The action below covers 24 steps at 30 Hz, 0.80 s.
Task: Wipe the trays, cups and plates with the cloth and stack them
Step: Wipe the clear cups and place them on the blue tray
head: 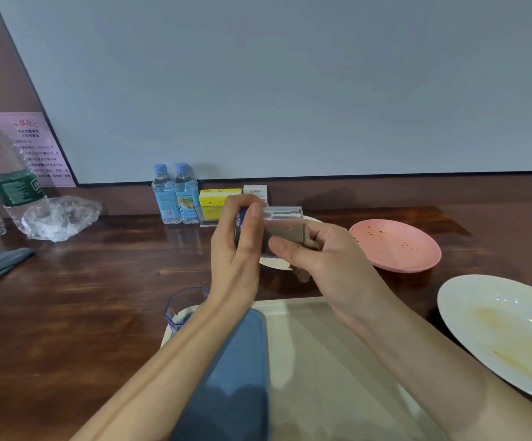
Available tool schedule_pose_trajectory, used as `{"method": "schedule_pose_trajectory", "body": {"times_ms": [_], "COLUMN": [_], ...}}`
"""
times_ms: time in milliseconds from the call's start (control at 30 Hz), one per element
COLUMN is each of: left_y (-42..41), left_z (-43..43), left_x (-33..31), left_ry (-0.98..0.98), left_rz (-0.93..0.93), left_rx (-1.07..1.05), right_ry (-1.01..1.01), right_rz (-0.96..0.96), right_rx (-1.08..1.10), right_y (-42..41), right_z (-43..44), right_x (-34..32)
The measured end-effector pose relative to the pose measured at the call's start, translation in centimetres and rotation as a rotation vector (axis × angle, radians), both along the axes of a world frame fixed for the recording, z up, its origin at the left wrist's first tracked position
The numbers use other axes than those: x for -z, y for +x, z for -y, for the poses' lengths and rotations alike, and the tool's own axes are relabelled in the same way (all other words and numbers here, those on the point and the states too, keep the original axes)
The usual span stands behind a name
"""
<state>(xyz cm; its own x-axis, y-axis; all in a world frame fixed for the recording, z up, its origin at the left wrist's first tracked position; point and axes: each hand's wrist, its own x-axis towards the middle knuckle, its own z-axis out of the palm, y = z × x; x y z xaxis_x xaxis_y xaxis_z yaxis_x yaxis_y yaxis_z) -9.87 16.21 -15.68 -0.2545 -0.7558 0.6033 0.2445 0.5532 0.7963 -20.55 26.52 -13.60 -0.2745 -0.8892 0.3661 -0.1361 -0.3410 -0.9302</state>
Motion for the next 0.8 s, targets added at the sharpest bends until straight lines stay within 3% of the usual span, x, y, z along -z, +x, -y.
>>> {"method": "schedule_pose_trajectory", "body": {"times_ms": [167,233,267,333,467,533,567,667,733,800], "left_y": [0.5,0.3,0.0,-0.3,0.2,0.3,0.2,0.0,0.0,-0.1], "left_z": [0.9,0.8,0.8,0.6,-0.1,-0.3,-0.2,0.6,1.0,0.7], "left_x": [-2.4,-2.2,-1.9,-0.8,-0.2,-0.9,-1.2,-2.2,-1.8,-1.0], "left_ry": [0.588,0.636,0.577,0.32,-0.056,-0.05,0.049,0.56,0.522,0.301], "left_rz": [0.068,0.027,0.011,-0.005,-0.007,0.033,0.047,0.007,-0.022,-0.03], "left_rx": [0.431,0.33,0.206,0.004,-0.049,-0.015,0.035,0.255,0.194,0.056], "right_ry": [-0.001,0.018,0.011,-0.01,0.056,0.02,0.008,-0.041,-0.078,-0.036], "right_rz": [-0.679,-0.763,-0.706,-0.403,0.085,0.046,-0.071,-0.528,-0.589,-0.339], "right_rx": [0.315,0.363,0.338,0.185,0.009,0.047,0.104,0.287,0.305,0.193], "right_y": [-1.3,-0.9,-0.2,0.7,0.7,0.3,0.3,0.7,1.2,1.6], "right_z": [1.6,2.3,2.2,1.4,0.1,0.0,0.1,0.9,1.3,0.8], "right_x": [1.0,2.3,2.5,1.7,0.4,0.1,0.1,0.8,1.6,1.0]}}
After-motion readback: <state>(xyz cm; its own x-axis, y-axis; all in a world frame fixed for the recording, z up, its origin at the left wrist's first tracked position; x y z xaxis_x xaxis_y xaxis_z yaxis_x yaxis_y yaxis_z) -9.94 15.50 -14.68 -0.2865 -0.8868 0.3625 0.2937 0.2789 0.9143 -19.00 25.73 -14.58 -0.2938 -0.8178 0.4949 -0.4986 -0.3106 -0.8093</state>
